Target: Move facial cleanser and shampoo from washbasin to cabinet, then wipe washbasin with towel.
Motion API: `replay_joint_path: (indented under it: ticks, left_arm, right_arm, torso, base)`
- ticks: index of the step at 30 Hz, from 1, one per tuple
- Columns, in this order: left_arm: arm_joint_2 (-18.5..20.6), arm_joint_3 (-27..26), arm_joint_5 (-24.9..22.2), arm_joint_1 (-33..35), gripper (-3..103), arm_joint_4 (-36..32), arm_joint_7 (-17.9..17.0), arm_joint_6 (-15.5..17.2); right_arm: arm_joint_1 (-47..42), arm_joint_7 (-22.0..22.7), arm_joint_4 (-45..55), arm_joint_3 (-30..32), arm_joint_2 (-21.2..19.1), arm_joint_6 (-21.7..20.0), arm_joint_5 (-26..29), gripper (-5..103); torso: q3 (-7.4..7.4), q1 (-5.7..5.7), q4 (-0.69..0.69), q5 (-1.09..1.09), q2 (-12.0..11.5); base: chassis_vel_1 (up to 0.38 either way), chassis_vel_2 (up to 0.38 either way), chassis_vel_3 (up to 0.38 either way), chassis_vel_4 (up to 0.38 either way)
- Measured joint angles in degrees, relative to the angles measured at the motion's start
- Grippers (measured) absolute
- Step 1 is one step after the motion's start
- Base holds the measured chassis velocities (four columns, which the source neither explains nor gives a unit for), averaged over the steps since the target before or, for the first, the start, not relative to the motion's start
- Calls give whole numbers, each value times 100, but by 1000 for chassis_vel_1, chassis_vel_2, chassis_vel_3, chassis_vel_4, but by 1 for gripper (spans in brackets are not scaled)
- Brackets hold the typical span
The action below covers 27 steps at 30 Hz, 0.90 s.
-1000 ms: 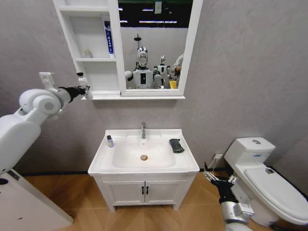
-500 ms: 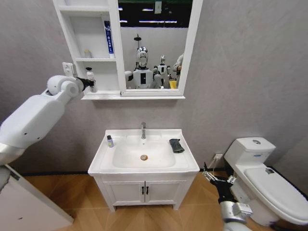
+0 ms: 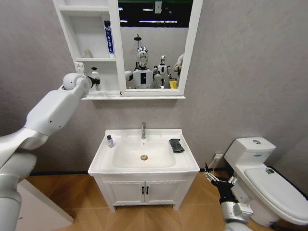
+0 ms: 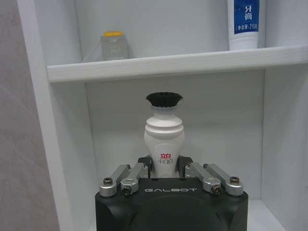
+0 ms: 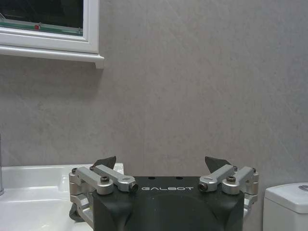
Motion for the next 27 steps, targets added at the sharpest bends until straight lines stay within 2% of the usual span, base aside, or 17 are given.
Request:
replay_joint_path:
  ticks: [15, 25, 27]
  left_arm:
    - [-143, -120, 295, 86, 28, 367, -37, 59]
    - [-408, -236, 508, 47, 28, 891, -19, 51]
    - [-493, -275, 672, 9, 28, 1092, 71, 5]
  right_arm:
    - [-12, -1, -19, 16, -33, 23, 32, 100]
    - [-34, 4, -44, 52, -12, 62, 40, 100]
    - [-40, 16, -45, 83, -76, 74, 74, 100]
  torso:
    - [0, -1, 3, -2, 0]
    - [0, -1, 1, -1, 0]
    - [0, -1, 2, -1, 0]
  base:
    - [0, 0, 0, 0]
    - [0, 0, 0, 0]
    - [0, 0, 0, 0]
